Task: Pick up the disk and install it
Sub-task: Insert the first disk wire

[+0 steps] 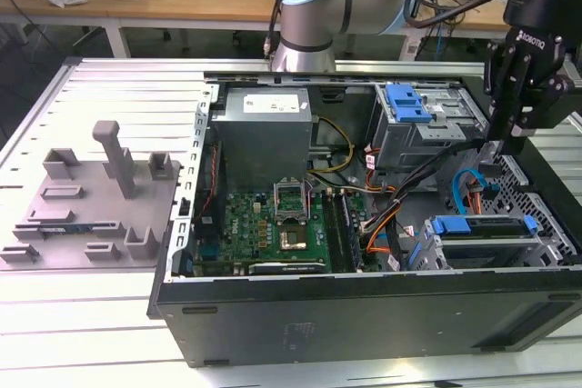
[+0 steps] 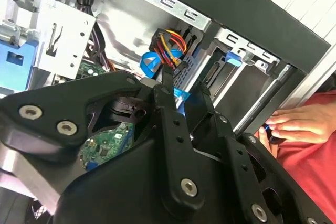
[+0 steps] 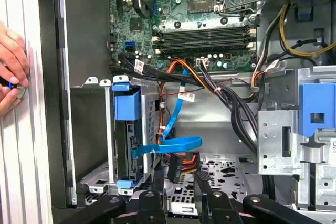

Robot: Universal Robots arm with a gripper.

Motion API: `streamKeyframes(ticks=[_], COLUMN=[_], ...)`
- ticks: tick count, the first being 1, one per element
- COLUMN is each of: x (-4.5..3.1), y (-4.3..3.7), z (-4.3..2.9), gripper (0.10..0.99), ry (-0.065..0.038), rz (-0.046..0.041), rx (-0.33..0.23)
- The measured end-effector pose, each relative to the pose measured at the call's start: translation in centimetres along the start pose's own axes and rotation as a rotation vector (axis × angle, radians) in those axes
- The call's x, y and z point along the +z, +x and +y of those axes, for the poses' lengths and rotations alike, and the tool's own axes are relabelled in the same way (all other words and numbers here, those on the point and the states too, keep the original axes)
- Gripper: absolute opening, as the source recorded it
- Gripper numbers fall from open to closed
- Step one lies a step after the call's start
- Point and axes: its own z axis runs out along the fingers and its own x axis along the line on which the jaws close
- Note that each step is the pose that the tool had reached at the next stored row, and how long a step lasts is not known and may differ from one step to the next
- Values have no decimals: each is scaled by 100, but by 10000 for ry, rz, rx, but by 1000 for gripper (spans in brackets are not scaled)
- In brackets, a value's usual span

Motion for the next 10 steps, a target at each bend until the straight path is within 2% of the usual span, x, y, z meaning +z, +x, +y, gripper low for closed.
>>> streamKeyframes(ticks=[2,4,7,10], x=[9,18,55,91], y=[-2,-4,-12,-20], z=[4,4,6,8], gripper=[361,361,361,361], ry=[142,243,134,73], rz=[71,96,143,246], rx=[44,174,803,1132])
